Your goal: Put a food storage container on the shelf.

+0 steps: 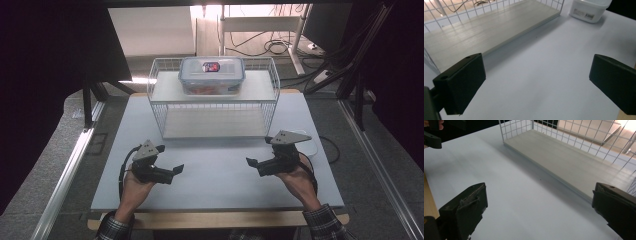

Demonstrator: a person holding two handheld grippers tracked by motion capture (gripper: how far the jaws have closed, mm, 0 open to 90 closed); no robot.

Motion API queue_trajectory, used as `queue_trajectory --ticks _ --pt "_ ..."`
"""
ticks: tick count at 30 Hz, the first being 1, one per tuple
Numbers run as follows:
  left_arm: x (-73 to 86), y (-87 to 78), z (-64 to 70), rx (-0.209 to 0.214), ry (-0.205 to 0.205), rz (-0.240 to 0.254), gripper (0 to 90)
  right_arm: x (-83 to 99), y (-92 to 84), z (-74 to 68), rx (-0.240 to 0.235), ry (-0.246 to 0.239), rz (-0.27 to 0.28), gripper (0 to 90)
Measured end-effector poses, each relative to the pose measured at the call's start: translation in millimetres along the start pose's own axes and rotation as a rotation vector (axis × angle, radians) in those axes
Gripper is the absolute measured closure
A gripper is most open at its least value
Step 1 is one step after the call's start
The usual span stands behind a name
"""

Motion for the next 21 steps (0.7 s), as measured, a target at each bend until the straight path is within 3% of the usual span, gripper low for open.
queue_trajectory --ticks 8,17,21 --pt "18.5 -1.0 12.1 -0.037 0.023 -0.052 0.4 20.7 -2.3 5.6 0.03 0.023 0.018 0.8" --pt "36.9 4.8 25.6 -0.054 0.06 -0.122 0.4 49.1 2.9 7.0 0.069 0.003 -0.035 3.0" --pt "41.4 7.5 26.0 -0.058 0.067 -0.141 0.4 57.5 8.3 4.6 0.052 0.009 -0.059 2.9"
Point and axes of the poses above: each handheld gripper's, and its own axes: y roughly forward along the jaws, x roughly out of its underside, z roughly to its right, the point moved 4 cm from there along y, roughly forward along the jaws, and after that the axes turned 12 degrees about y, right-handed, at the moved point
